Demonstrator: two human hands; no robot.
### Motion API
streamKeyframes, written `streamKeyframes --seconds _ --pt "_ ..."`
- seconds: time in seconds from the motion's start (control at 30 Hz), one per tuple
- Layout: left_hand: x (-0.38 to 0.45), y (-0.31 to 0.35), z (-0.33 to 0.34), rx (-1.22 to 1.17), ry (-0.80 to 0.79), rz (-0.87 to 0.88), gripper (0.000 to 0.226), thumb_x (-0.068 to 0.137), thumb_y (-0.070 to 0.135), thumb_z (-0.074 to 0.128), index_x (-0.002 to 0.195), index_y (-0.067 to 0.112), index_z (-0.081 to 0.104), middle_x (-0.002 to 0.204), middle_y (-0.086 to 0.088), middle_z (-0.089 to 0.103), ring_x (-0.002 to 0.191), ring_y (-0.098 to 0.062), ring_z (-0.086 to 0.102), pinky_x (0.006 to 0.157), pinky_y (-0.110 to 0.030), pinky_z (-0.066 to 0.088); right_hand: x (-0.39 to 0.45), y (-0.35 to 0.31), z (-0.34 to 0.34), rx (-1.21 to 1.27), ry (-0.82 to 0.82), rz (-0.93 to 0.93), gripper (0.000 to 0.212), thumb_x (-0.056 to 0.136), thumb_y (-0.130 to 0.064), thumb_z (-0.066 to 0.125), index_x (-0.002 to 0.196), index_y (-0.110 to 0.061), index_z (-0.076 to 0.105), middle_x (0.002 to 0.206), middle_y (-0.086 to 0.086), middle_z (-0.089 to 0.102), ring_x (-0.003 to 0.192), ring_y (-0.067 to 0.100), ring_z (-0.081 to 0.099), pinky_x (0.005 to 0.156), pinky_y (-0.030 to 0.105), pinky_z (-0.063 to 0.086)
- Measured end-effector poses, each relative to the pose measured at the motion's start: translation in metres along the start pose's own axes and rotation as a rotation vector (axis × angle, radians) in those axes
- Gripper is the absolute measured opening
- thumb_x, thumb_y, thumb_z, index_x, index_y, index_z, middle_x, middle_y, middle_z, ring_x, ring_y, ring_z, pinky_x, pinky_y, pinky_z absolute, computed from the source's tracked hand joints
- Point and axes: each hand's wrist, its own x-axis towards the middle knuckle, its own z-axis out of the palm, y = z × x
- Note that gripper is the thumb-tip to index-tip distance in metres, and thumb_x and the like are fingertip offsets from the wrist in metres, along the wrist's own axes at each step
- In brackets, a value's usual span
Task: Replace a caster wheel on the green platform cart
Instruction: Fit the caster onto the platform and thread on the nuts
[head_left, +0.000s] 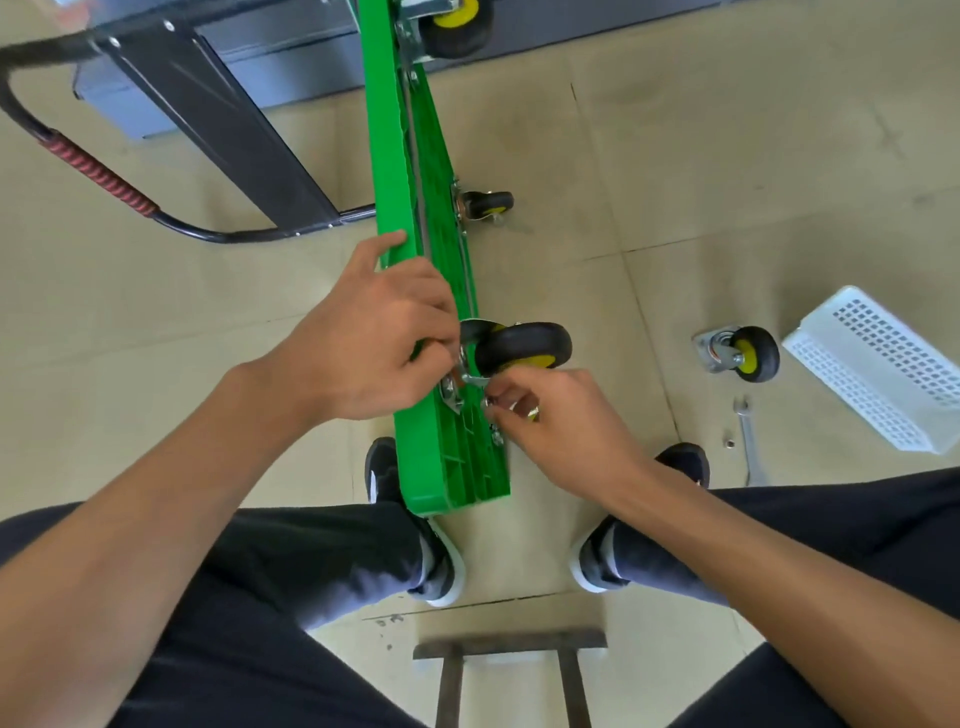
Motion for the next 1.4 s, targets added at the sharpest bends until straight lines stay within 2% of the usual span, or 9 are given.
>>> streamKeyframes --seconds 0.17,0.27,0.5,0.63,0.8,1.07,1.2,1.33,1.4 --pt "-0.002 -0.004 0.006 0.036 0.034 0.03 0.033 0.083 0.025 0.041 0.069 0.021 0.07 0.079 0.007 0.064 0.094 -0.019 0.059 0.114 -0.055 0.021 -0.003 0.007 0.03 0.3 -0.016 0.213 0.011 0.088 -0.015 0.075 0.1 -0.014 0.074 0.086 -0.007 0.07 0.082 0.011 0.068 0.077 0.023 0.053" --pt "-0.002 -0.006 0.012 0.046 0.075 0.035 0.03 0.083 0.024 0.043 0.069 0.019 0.068 0.078 0.006 0.063 0.092 -0.02 0.058 0.114 -0.056 0.022 -0.004 0.006 0.04 0.495 -0.003 0.318 0.007 0.091 -0.013 0.072 0.097 -0.016 0.071 0.086 0.0 0.072 0.077 0.018 0.07 0.069 0.029 0.055" --pt "0.0 -0.006 0.02 0.038 0.153 0.029 0.031 0.083 0.021 0.043 0.063 0.017 0.066 0.071 0.006 0.061 0.085 -0.019 0.055 0.111 -0.053 0.024 0.001 0.0 0.048 0.74 0.123 0.408 0.005 0.092 -0.006 0.069 0.095 -0.011 0.068 0.089 0.011 0.072 0.07 0.015 0.066 0.057 0.017 0.049" --pt "0.002 -0.007 0.021 0.036 0.165 0.028 0.033 0.084 0.021 0.042 0.062 0.017 0.066 0.071 0.005 0.062 0.082 -0.018 0.055 0.11 -0.053 0.025 0.004 -0.002 0.048 0.775 0.126 0.404 0.006 0.092 -0.005 0.069 0.093 -0.011 0.068 0.091 0.015 0.073 0.069 0.014 0.065 0.055 0.015 0.047" --pt "0.001 -0.008 0.023 0.021 0.19 0.024 0.034 0.084 0.02 0.042 0.06 0.015 0.065 0.07 0.004 0.064 0.08 -0.018 0.055 0.11 -0.053 0.026 0.004 -0.004 0.046 0.786 0.095 0.404 0.007 0.092 -0.005 0.068 0.099 -0.005 0.071 0.089 0.012 0.073 0.063 0.001 0.063 0.056 0.013 0.047" --pt "0.003 -0.006 0.024 -0.001 0.229 0.009 0.034 0.083 0.018 0.041 0.057 0.014 0.063 0.062 0.004 0.055 0.074 -0.017 0.052 0.109 -0.053 0.028 0.004 -0.005 0.042 0.771 0.106 0.347 0.012 0.089 -0.004 0.072 0.094 -0.014 0.074 0.081 -0.01 0.072 0.066 -0.008 0.063 0.06 0.007 0.045" --pt "0.003 -0.007 0.024 -0.007 0.232 0.007 0.034 0.083 0.018 0.041 0.056 0.014 0.063 0.061 0.005 0.054 0.074 -0.016 0.052 0.109 -0.052 0.028 0.005 -0.004 0.042 0.752 0.101 0.338 0.01 0.09 -0.005 0.071 0.095 -0.012 0.077 0.075 -0.013 0.072 0.061 -0.008 0.061 0.057 0.008 0.043" --pt "0.002 -0.006 0.023 -0.021 0.238 0.006 0.035 0.083 0.018 0.041 0.056 0.014 0.063 0.061 0.004 0.053 0.073 -0.016 0.052 0.109 -0.053 0.028 0.007 -0.002 0.042 0.686 0.081 0.322 0.014 0.09 -0.014 0.073 0.082 -0.023 0.076 0.066 -0.017 0.071 0.059 -0.005 0.06 0.054 0.01 0.042" --pt "0.002 -0.006 0.023 -0.023 0.236 0.003 0.035 0.083 0.018 0.04 0.056 0.014 0.063 0.061 0.004 0.054 0.073 -0.016 0.052 0.109 -0.054 0.028 0.008 0.001 0.043 0.634 0.083 0.327 0.013 0.091 -0.021 0.073 0.079 -0.018 0.077 0.068 -0.009 0.072 0.06 -0.001 0.061 0.055 0.013 0.044"
